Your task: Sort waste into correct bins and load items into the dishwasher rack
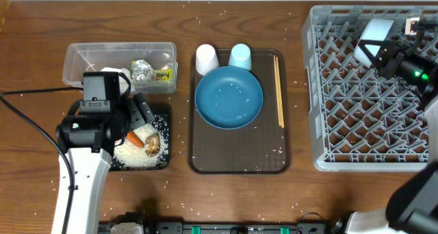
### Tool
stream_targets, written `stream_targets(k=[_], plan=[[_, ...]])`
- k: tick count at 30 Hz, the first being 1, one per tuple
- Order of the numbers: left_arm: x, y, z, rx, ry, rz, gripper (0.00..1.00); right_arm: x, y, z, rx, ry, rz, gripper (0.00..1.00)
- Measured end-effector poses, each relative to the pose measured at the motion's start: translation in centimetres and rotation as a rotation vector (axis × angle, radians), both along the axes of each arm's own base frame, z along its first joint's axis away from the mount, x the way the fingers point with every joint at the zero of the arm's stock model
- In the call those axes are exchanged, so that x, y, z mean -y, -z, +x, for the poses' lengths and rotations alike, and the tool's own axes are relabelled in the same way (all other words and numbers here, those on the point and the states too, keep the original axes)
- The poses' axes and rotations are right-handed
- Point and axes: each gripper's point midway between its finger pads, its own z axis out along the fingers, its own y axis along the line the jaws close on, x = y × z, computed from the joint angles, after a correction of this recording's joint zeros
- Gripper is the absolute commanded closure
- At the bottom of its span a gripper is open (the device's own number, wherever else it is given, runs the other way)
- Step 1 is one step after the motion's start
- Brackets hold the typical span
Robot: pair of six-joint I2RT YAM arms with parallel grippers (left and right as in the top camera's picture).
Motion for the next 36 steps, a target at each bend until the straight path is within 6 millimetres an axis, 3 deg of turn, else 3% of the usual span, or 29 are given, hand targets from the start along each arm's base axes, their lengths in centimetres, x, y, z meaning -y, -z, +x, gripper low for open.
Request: stream_targets(k=[6, 12, 20, 36], plan=[[0.0, 0.0, 0.0, -0.001, 0.0, 0.0, 0.02, 1.8, 3.4, 2.3, 0.004, -0.058, 0.106, 0.99], [0.0, 0.0, 0.0, 0.0, 0.0, 0.0, 0.02, 3.5, 5.9, 2.7, -0.072, -0.051, 0.192, 0.99], [0.0, 0.0, 0.0, 0.0, 0.0, 0.0, 0.02, 5.0, 7.1, 2.2, -0.122, -0.04, 0.253, 0.99], [0.0, 0.0, 0.0, 0.0, 0.0, 0.0, 0.02, 4.8, 7.7, 1.8, -0.172, -0.042, 0.289, 0.99]])
